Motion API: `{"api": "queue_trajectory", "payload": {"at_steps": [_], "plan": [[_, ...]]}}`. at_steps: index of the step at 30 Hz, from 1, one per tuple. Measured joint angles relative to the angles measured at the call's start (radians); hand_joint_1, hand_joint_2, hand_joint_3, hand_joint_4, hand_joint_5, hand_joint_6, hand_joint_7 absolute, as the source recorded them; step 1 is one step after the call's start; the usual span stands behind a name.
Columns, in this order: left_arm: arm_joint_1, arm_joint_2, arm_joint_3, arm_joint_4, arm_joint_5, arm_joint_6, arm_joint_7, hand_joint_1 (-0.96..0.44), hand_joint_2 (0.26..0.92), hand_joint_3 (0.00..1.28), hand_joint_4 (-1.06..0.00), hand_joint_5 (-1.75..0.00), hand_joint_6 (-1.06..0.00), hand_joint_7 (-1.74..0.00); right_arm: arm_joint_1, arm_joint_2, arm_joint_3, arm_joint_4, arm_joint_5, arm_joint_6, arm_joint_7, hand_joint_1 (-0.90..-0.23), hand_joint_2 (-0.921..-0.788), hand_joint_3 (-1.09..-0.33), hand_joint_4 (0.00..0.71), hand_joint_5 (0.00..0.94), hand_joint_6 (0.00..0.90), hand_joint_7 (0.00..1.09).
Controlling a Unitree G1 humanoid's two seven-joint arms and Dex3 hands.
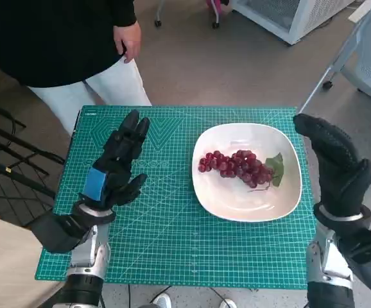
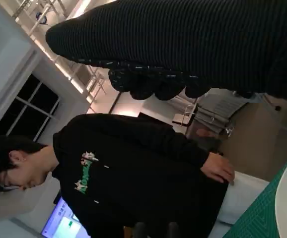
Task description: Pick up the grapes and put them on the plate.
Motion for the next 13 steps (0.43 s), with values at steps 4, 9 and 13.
{"api": "queue_trajectory", "payload": {"at_steps": [4, 9, 13], "plan": [[0.000, 0.000, 0.004, 0.000, -0.008, 0.000, -0.006, -0.54, 0.921, 0.30, -0.15, -0.01, -0.25, -0.04, -0.006, -0.001, 0.000, 0.014, 0.003, 0.000, 0.008, -0.572, -0.921, -0.723, 0.185, 0.001, -0.001, 0.37], [0.000, 0.000, 0.007, 0.000, -0.008, -0.003, -0.007, -0.54, 0.921, 0.30, -0.16, -0.01, -0.25, -0.04, -0.011, -0.001, 0.000, 0.024, 0.006, 0.000, 0.019, -0.576, -0.921, -0.721, 0.185, 0.001, -0.001, 0.37], [0.000, 0.000, 0.008, 0.000, -0.007, -0.011, -0.005, -0.54, 0.921, 0.30, -0.16, -0.01, -0.26, -0.03, -0.011, 0.000, 0.000, 0.028, 0.008, 0.000, 0.026, -0.576, -0.921, -0.720, 0.185, 0.001, -0.001, 0.37]]}}
